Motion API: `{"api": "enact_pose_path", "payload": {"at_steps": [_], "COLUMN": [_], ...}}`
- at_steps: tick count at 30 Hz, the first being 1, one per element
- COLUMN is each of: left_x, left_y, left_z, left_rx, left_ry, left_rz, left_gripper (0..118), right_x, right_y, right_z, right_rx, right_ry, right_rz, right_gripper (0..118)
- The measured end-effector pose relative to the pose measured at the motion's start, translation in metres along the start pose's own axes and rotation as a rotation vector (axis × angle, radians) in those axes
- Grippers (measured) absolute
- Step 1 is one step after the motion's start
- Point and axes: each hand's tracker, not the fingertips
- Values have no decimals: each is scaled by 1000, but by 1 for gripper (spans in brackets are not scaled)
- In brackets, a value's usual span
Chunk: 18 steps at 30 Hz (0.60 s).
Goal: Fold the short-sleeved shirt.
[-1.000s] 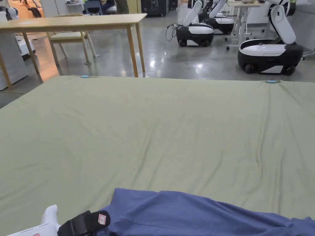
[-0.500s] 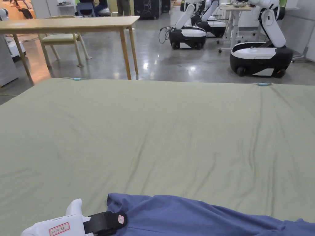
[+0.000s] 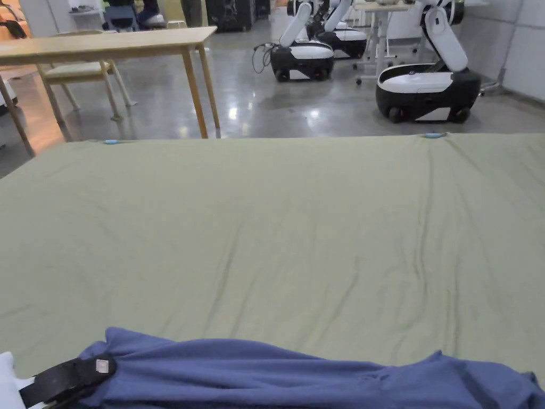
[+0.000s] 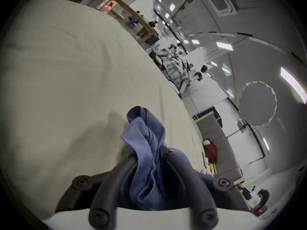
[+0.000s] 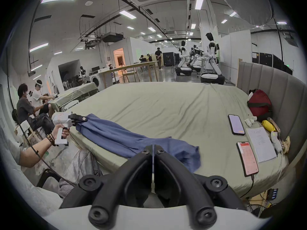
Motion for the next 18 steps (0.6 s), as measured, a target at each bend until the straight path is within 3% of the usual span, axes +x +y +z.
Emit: {"api": "enact_pose_path", "payload": {"at_steps": [2, 10, 14, 18], "left_x": [1, 143, 186, 172], "left_y": [3, -43, -94, -139], "left_z": [9, -12, -71, -140], "left_rx": [-4, -96, -210, -373], "left_ry": [-8, -264, -221, -147], "left_rz": [9, -141, -231, -234], "left_gripper": [14, 14, 14, 14], "right_x": [0, 3, 5, 11], "right_y": [0, 0, -2, -7], "right_z": [0, -1, 4, 20], "right_rx": [0, 4, 8, 18], "right_ry": [4, 8, 7, -24], "right_rz": [2, -14, -10, -4], "right_gripper": [3, 3, 3, 3]}}
